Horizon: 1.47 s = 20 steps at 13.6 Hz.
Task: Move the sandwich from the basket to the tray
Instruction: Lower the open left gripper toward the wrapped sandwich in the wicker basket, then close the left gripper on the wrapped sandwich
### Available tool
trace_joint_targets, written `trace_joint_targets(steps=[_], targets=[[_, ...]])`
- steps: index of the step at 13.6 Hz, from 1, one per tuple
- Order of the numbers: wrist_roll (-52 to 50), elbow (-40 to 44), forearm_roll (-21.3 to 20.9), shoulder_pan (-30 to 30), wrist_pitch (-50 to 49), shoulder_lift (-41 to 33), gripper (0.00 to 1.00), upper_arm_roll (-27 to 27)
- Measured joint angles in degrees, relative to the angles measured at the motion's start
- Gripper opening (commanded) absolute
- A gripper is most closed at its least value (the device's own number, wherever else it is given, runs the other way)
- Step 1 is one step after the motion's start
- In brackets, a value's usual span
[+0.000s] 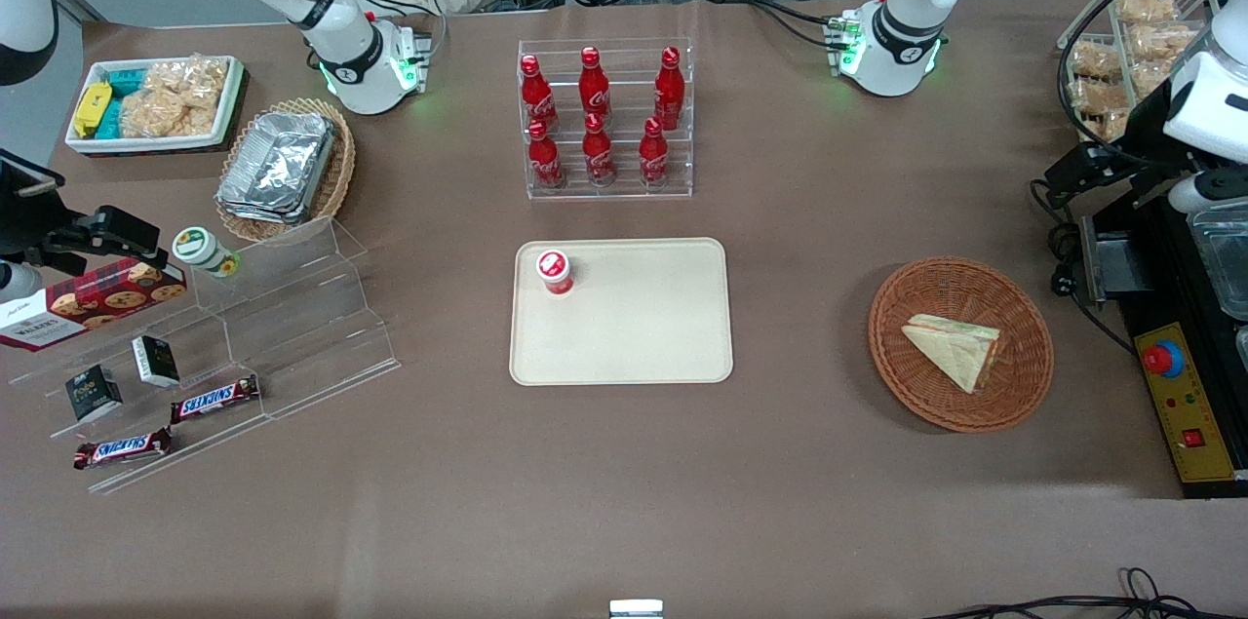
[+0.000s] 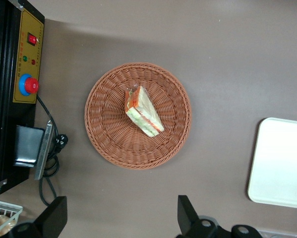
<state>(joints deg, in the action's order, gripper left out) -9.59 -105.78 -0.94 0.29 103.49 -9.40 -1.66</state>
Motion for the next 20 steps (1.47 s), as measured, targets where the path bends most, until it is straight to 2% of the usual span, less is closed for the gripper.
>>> trace_joint_targets(steps=[8, 12, 15, 20], targets=[[1.3, 1.5, -0.3, 0.5, -4.2, 0.6, 1.00, 1.1], [-4.0, 1.5, 1.2, 1.3, -3.7, 5.8, 1.00, 2.3], [-9.8, 1.3, 1.8, 1.4, 0.7, 11.3, 1.00, 2.2], [-15.5, -1.6, 5.3, 2.5, 14.6, 20.1, 1.00, 2.3]])
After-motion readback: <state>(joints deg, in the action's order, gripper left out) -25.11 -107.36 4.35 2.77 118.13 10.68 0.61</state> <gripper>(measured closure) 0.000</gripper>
